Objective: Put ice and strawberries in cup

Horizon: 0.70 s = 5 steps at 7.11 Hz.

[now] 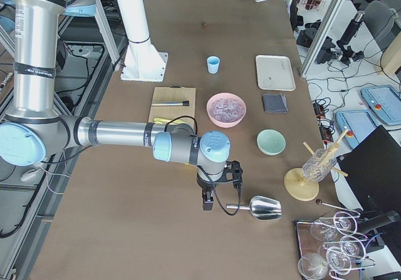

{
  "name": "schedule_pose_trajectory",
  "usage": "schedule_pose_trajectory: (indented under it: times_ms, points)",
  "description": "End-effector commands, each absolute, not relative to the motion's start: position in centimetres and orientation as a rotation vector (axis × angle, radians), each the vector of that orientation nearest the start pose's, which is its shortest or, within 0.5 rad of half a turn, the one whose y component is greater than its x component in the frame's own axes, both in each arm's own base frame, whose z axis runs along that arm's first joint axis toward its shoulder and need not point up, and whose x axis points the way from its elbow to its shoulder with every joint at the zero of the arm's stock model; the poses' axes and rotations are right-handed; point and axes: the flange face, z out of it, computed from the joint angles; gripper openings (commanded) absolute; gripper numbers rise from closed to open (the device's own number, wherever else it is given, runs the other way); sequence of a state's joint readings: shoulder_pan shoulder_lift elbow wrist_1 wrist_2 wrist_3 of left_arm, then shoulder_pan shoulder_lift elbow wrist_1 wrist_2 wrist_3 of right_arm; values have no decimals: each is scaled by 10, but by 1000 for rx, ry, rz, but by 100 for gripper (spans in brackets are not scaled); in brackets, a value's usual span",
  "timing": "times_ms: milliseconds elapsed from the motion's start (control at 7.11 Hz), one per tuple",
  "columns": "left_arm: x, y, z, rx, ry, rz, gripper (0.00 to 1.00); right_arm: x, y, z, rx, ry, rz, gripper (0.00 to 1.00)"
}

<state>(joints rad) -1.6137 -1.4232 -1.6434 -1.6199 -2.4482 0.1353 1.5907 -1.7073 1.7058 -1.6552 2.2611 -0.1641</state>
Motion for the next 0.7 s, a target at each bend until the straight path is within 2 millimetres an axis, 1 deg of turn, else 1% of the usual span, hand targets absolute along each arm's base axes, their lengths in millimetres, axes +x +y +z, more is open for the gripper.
schedule_pose_trajectory:
  times_ms: [0,281,562]
  points:
    - [-75,-424,676,57,876,77,99,78,-426,668,-17,-695,-109,100]
    - [-75,-424,675,63,876,80,99,78,-426,668,-18,-695,-108,100]
    - [-75,-431,668,100,872,97,99,79,-426,668,-15,-691,-109,100]
